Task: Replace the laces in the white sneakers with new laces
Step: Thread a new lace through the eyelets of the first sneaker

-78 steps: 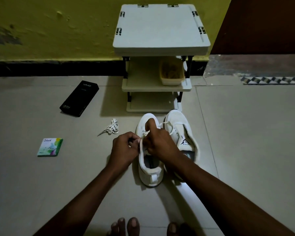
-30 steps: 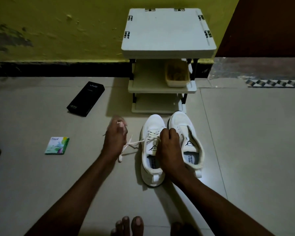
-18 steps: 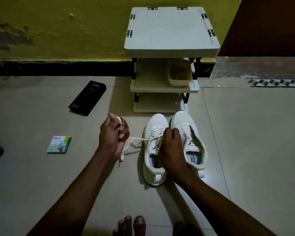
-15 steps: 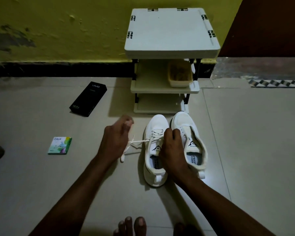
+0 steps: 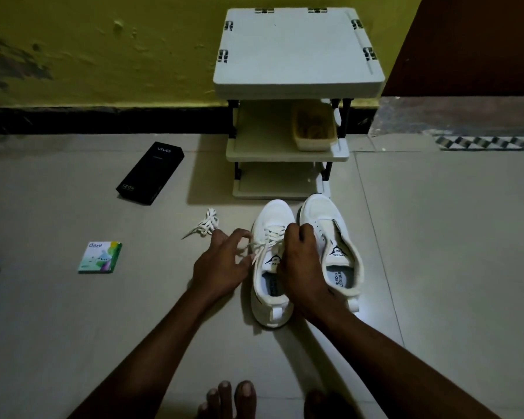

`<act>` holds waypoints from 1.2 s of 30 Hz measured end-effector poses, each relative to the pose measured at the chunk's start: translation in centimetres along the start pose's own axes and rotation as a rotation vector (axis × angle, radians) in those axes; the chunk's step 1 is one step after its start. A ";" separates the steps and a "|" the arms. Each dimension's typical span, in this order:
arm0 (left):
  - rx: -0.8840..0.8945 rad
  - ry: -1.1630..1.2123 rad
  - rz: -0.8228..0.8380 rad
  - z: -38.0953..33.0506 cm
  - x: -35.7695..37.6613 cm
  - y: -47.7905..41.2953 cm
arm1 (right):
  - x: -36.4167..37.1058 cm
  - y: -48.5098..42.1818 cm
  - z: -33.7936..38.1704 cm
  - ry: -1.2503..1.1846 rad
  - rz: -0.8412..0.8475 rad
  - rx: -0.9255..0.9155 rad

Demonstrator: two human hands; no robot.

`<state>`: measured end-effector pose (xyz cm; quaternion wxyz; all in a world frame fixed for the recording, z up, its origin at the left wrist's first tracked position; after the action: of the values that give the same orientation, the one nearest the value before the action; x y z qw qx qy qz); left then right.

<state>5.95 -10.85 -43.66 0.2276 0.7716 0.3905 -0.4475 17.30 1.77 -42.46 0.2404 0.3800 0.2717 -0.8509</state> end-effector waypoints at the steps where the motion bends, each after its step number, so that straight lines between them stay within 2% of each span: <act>1: 0.016 -0.001 0.018 -0.2 0.1 -0.3 | 0.0 0.0 0.1 0.005 0.010 -0.015; 4: -0.009 0.075 0.057 -0.2 0.0 -0.7 | 0.2 0.0 0.5 0.013 0.004 -0.056; 8: -0.040 0.207 -0.106 -0.7 -2.2 -0.5 | 0.1 -0.1 0.7 0.018 -0.025 -0.089; 12: 0.096 0.370 -0.294 -3.1 -5.8 0.2 | -1.6 -0.7 2.4 -0.186 -0.108 -0.149; 15: 0.169 0.478 -0.351 -5.3 -8.3 0.7 | -2.1 -1.6 4.0 -0.454 0.030 -0.044; 17: 0.155 0.555 -0.369 -5.6 -9.2 0.8 | -2.0 -2.5 4.7 -0.574 0.107 0.026; 20: 0.055 0.641 -0.379 -3.4 -9.3 0.1 | -2.7 -3.9 4.8 -0.625 0.051 0.058; 23: -0.041 0.595 -0.385 0.8 -8.3 -0.6 | -3.2 -4.8 3.1 -0.718 -0.023 0.202; 26: -0.095 0.543 -0.368 3.9 -7.3 -0.2 | -3.4 -5.4 1.9 -0.688 -0.042 0.250; 31: -0.036 0.398 -0.329 4.6 -5.7 0.8 | -3.4 -6.1 0.9 -0.605 -0.031 0.324; 36: -0.094 0.330 -0.243 5.4 -4.5 0.8 | -3.4 -6.0 0.2 -0.689 -0.019 0.433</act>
<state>2.49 -16.93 -42.47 0.1406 0.7702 0.5334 -0.3203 15.55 6.79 -38.02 0.2238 0.1119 -0.0069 -0.9682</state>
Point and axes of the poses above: each hand's wrist, its own y-axis away from the middle knuckle, its own x-axis out of the palm, z = x × y, the point moved 9 cm from there along -y, towards the middle knuckle, and after that the axes turned 14 degrees about -z, right-handed, at the moved point
